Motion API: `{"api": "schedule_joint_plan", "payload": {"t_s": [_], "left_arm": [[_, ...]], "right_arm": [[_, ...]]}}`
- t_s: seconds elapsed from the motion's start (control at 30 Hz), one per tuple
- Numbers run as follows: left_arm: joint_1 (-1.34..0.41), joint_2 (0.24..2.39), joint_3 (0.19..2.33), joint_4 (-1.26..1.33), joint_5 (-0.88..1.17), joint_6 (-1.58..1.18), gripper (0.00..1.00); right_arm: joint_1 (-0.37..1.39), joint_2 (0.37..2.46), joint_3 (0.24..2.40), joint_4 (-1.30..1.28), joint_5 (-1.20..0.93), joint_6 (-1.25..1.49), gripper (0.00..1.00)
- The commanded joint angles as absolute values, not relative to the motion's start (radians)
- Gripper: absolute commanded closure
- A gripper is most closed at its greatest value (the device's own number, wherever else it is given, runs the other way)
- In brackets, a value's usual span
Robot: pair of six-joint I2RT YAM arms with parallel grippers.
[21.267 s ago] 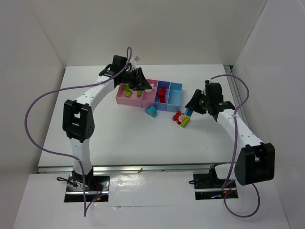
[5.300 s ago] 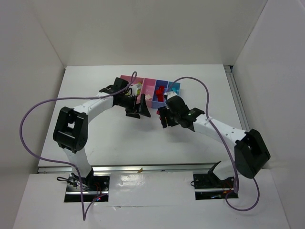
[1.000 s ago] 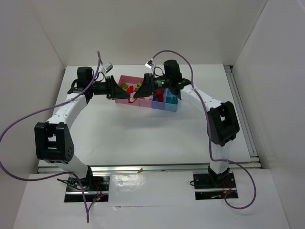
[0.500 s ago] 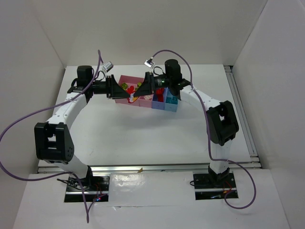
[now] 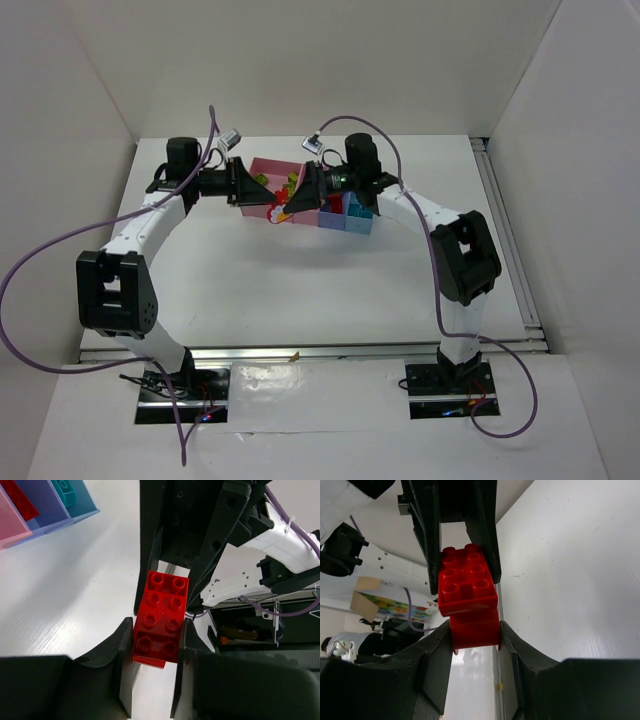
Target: Sort the legos into containers by color
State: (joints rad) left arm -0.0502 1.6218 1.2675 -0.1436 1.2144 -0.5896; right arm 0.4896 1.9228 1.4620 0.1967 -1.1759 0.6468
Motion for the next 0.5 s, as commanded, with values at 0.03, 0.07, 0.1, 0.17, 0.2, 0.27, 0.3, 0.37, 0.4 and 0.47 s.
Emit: {"api": "schedule_joint_plan", "payload": {"t_s": [0.03, 0.07, 0.1, 0.17, 0.2, 0.27, 0.3, 0.37, 0.4, 0.47], "left_arm": [[-0.072, 1.626, 1.321, -0.123, 1.224, -0.583, 0.95], [-0.072, 1.626, 1.321, -0.123, 1.224, -0.583, 1.00], [-0.072, 1.626, 1.321, -0.123, 1.224, -0.583, 1.00], [-0.072, 1.626, 1.321, -0.123, 1.212, -0.583, 1.00], [-0.060, 1.617, 1.321, -0.123, 1.197, -0.583, 1.00], [-0.028, 1.608, 1.307, -0.094, 1.166, -0.620, 1.00], [-0.014, 1.608, 1.298, -0.077, 1.166, -0.636, 1.00], [0.017, 1.588, 1.284, -0.066, 1.112, -0.679, 1.00], [0.046, 1.588, 1.273, -0.066, 1.092, -0.680, 1.00], [0.067, 1.566, 1.273, -0.106, 0.993, -0.677, 1.00]], "right_arm": [[0.489, 1.896, 1.465, 0.229, -1.161, 0.634, 0.98], [0.489, 1.896, 1.465, 0.229, -1.161, 0.634, 0.98], [0.489, 1.896, 1.465, 0.229, -1.161, 0.634, 0.98], [0.489, 1.896, 1.465, 0.218, -1.161, 0.634, 0.98], [0.489, 1.896, 1.465, 0.192, -1.161, 0.623, 0.98], [0.489, 1.896, 1.445, 0.155, -1.161, 0.580, 0.98], [0.489, 1.885, 1.445, 0.126, -1.161, 0.557, 0.98], [0.480, 1.873, 1.434, 0.031, -1.091, 0.491, 0.98], [0.480, 1.853, 1.434, 0.005, -1.044, 0.477, 0.98], [0.469, 1.830, 1.448, -0.118, -0.874, 0.442, 0.98]]}}
